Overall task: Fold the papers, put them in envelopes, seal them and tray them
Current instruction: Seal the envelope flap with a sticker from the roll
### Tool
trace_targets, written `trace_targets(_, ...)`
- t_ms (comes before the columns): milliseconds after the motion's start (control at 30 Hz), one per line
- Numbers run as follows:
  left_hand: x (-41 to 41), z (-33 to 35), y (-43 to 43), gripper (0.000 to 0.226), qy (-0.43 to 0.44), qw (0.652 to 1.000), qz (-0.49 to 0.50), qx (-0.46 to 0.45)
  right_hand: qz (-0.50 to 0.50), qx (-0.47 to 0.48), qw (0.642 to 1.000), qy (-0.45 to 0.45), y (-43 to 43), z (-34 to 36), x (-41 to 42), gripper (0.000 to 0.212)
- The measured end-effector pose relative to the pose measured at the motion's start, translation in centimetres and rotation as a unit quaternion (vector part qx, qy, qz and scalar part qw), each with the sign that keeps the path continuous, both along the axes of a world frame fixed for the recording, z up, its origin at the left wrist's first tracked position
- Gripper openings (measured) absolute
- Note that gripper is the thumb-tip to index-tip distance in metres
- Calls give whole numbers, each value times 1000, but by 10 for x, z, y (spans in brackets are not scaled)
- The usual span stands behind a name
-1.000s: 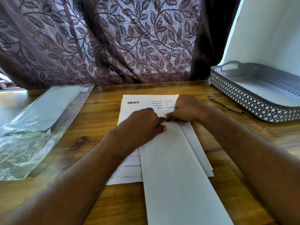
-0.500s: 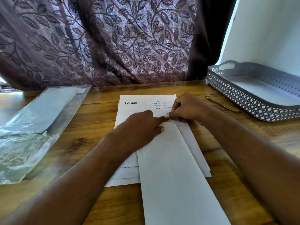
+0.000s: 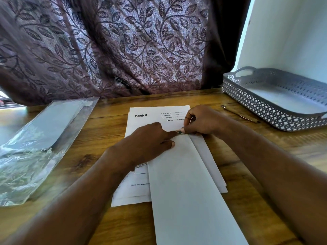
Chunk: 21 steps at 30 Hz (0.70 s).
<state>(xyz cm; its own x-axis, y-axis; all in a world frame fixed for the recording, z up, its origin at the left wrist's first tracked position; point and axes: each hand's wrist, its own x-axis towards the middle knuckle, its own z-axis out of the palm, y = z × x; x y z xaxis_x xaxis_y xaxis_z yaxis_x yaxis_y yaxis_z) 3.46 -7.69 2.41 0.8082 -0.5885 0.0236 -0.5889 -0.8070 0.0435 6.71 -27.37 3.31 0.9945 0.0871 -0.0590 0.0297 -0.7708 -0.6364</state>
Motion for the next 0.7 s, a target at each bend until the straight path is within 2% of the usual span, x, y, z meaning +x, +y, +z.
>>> trace_targets(100, 0, -2, 1, 47, 5, 1000, 10, -15, 18, 9, 1000, 19, -4, 1, -3, 26)
trace_targets(333, 1, -8, -4, 49, -39, 998, 18, 46, -10, 29, 1000, 6, -2, -2, -7, 29)
trace_targets(433, 2, -11, -2, 51, -53, 996, 12, 72, -27, -44, 997, -53, 11, -5, -10, 40)
trace_targets(533, 6, -12, 1, 52, -39, 998, -4, 58, -37, -90, 991, -95, 20, -8, -12, 39)
trace_targets(700, 6, -11, 2, 52, -13, 999, 2, 47, -49, -55, 994, -85, 11, -8, -6, 32)
